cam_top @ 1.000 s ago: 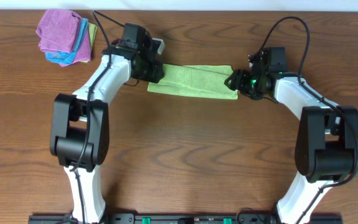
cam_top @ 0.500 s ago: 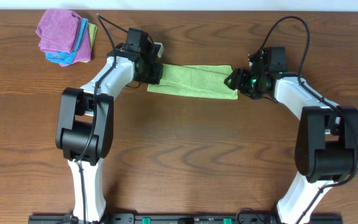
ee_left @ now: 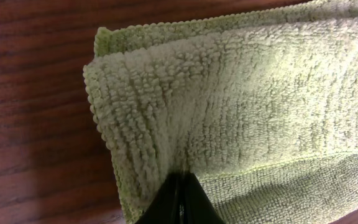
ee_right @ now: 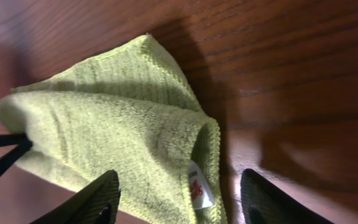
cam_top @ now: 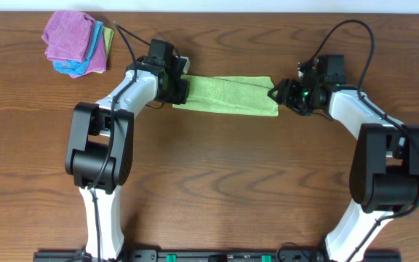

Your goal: Fold the cloth

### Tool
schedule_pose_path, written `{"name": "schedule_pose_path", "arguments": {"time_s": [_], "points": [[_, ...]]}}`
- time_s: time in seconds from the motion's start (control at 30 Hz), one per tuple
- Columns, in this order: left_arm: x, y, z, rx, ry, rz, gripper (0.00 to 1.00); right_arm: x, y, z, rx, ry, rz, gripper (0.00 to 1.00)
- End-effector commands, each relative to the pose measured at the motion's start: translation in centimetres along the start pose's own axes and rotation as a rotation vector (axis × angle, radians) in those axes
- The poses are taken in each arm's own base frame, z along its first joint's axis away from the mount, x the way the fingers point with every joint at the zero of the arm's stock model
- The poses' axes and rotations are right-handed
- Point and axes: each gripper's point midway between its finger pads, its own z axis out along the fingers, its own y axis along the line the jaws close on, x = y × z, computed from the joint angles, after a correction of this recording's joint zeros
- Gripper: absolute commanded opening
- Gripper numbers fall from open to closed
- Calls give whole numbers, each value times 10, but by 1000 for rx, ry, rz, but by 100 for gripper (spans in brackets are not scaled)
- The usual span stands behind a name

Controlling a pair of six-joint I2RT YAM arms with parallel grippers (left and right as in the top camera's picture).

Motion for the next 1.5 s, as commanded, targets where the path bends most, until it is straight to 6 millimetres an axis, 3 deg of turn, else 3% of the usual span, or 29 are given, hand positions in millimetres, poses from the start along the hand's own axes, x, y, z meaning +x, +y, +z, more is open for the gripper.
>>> {"name": "schedule_pose_path", "arguments": {"time_s": [0.0, 0.17, 0.9, 1.47], "points": [[29, 7, 10, -48, 93, -19, 5, -1, 12, -3, -69, 16, -30, 61], [45, 16, 8, -98, 157, -10, 6, 1, 14, -3, -77, 25, -28, 61], [39, 16, 9, -97, 134, -4, 6, -7, 32, 0, -134, -11, -100, 63], [38, 16, 9, -96, 133, -4, 6, -6, 22, 21, -136, -6, -73, 64]]}}
